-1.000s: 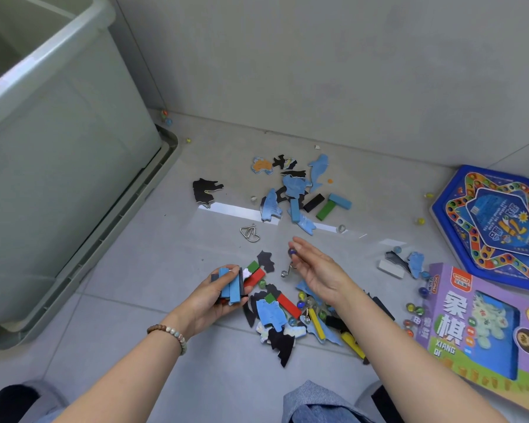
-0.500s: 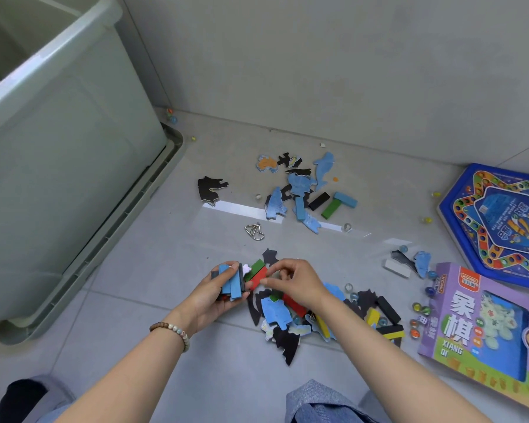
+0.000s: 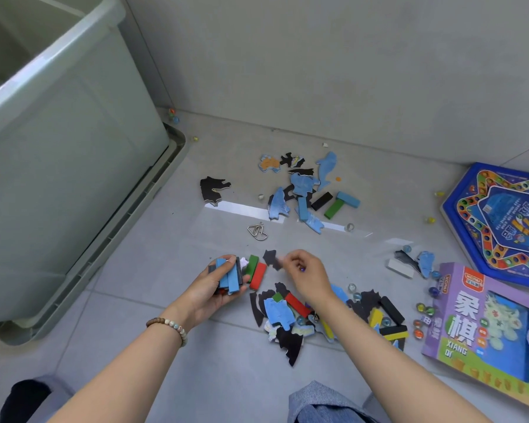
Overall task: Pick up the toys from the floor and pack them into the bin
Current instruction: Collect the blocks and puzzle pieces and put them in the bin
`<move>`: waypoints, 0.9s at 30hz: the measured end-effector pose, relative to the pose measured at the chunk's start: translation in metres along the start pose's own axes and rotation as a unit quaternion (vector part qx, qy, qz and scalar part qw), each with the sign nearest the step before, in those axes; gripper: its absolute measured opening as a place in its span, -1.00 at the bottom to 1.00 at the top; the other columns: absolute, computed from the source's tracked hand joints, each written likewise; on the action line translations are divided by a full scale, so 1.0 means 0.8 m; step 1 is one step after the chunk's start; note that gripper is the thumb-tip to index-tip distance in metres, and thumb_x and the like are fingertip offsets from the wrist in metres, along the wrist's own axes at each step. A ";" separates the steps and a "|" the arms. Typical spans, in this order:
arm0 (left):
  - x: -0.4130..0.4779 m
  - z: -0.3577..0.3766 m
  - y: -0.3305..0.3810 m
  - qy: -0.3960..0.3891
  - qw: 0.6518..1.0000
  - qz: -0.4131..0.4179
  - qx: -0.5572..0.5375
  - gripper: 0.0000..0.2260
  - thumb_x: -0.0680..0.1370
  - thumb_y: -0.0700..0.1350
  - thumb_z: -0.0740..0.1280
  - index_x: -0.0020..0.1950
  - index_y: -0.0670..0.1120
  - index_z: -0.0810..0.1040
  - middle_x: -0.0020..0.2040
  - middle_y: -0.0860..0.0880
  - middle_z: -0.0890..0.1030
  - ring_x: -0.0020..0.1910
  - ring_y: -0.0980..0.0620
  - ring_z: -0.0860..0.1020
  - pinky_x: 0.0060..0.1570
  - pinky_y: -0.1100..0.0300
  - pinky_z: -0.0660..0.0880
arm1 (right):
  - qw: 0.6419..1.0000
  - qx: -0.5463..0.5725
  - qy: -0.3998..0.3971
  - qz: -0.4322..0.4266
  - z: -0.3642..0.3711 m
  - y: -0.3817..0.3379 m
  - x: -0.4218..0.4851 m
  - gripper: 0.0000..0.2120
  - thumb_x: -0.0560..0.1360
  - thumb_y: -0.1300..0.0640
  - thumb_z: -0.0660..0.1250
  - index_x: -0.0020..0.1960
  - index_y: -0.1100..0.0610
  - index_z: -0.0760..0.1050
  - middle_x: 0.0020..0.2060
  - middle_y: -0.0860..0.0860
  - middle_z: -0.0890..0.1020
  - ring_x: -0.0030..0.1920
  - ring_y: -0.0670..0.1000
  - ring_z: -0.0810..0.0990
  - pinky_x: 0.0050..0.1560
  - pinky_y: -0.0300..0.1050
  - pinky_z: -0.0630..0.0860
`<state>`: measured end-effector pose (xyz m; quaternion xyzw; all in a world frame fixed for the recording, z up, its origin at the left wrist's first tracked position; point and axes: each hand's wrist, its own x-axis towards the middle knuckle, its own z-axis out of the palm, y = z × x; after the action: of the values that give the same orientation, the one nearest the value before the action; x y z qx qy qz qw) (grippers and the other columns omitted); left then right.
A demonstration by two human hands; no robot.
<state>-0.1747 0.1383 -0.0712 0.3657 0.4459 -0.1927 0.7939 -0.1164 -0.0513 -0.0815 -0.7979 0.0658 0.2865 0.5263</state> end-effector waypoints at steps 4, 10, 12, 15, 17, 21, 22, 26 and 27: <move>0.001 0.009 0.000 -0.006 1.000 -0.005 0.006 -0.83 0.52 -0.11 0.35 0.09 -0.09 0.49 -0.03 -0.19 0.60 -0.10 -0.10 0.64 -0.15 0.05 0.64 | 0.940 0.325 -0.023 0.101 -0.051 -0.020 0.004 -0.72 0.59 0.11 0.11 -0.27 0.15 0.39 -0.35 0.04 0.50 -0.44 -0.08 0.38 -0.42 -0.25 0.28; 0.000 0.018 -0.006 -0.019 0.999 -0.002 0.031 -0.83 0.54 -0.11 0.32 0.12 -0.08 0.50 -0.14 -0.13 0.69 -0.12 -0.06 0.65 -0.15 0.11 0.63 | 0.998 0.040 0.035 0.033 -0.081 0.006 0.013 -0.90 0.42 0.10 0.44 -0.22 0.09 0.56 -0.49 -0.05 0.35 -0.46 -0.08 0.29 -0.37 -0.25 0.31; 0.000 0.020 -0.007 -0.021 0.999 -0.001 0.036 -0.82 0.55 -0.11 0.32 0.14 -0.08 0.50 -0.15 -0.12 0.70 -0.13 -0.05 0.65 -0.13 0.11 0.62 | 0.998 -0.064 0.025 0.011 -0.072 0.018 0.015 -0.84 0.36 0.06 0.50 -0.11 0.05 0.58 -0.49 -0.07 0.31 -0.44 -0.08 0.33 -0.28 -0.20 0.37; 0.000 0.022 -0.008 -0.024 0.999 -0.001 0.039 -0.82 0.55 -0.11 0.31 0.14 -0.07 0.49 -0.17 -0.10 0.71 -0.13 -0.05 0.64 -0.11 0.10 0.61 | 0.981 -0.187 0.041 -0.004 -0.056 0.025 0.014 -0.79 0.36 0.00 0.50 -0.07 0.00 0.54 -0.43 -0.13 0.35 -0.39 -0.13 0.34 -0.32 -0.20 0.32; -0.001 0.020 -0.009 -0.022 0.999 0.000 0.042 -0.82 0.55 -0.11 0.31 0.14 -0.08 0.49 -0.17 -0.10 0.71 -0.12 -0.05 0.64 -0.11 0.11 0.61 | 0.974 -0.219 0.048 -0.017 -0.049 0.025 0.013 -0.83 0.38 0.00 0.47 -0.10 -0.01 0.51 -0.44 -0.14 0.36 -0.39 -0.16 0.33 -0.35 -0.19 0.29; 0.000 0.018 -0.009 -0.016 0.999 -0.005 0.043 -0.79 0.53 -0.11 0.33 0.16 -0.08 0.48 -0.09 -0.16 0.67 -0.09 -0.07 0.64 -0.12 0.09 0.62 | 0.971 -0.232 0.046 -0.021 -0.041 0.021 0.015 -0.83 0.41 -0.05 0.44 -0.15 -0.02 0.47 -0.46 -0.13 0.36 -0.40 -0.16 0.32 -0.40 -0.21 0.24; 0.000 0.018 -0.009 -0.013 0.999 -0.006 0.042 -0.78 0.53 -0.11 0.34 0.16 -0.08 0.48 -0.08 -0.16 0.67 -0.09 -0.07 0.65 -0.12 0.09 0.63 | 0.970 -0.238 0.048 -0.020 -0.039 0.020 0.016 -0.81 0.40 -0.07 0.43 -0.15 -0.02 0.46 -0.45 -0.13 0.36 -0.40 -0.16 0.33 -0.41 -0.21 0.24; -0.001 0.020 -0.009 -0.012 0.999 -0.006 0.044 -0.77 0.53 -0.10 0.34 0.18 -0.08 0.48 -0.05 -0.16 0.66 -0.10 -0.06 0.65 -0.14 0.10 0.64 | 0.971 -0.233 0.050 -0.003 -0.030 0.014 0.020 -0.84 0.43 -0.06 0.41 -0.16 0.00 0.48 -0.44 -0.15 0.37 -0.31 -0.07 0.39 -0.39 -0.21 0.27; -0.001 0.021 -0.008 -0.014 0.999 -0.005 0.046 -0.76 0.53 -0.10 0.34 0.19 -0.08 0.48 -0.04 -0.16 0.66 -0.10 -0.06 0.65 -0.15 0.11 0.64 | 0.970 -0.240 0.046 0.001 -0.030 0.013 0.022 -0.85 0.44 -0.05 0.40 -0.17 0.01 0.50 -0.44 -0.15 0.38 -0.31 -0.07 0.39 -0.38 -0.21 0.28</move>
<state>-0.1700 0.1212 -0.0673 0.3965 0.4272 -0.2224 0.7816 -0.0971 -0.0733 -0.0920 -0.9131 0.0203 0.2572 0.3156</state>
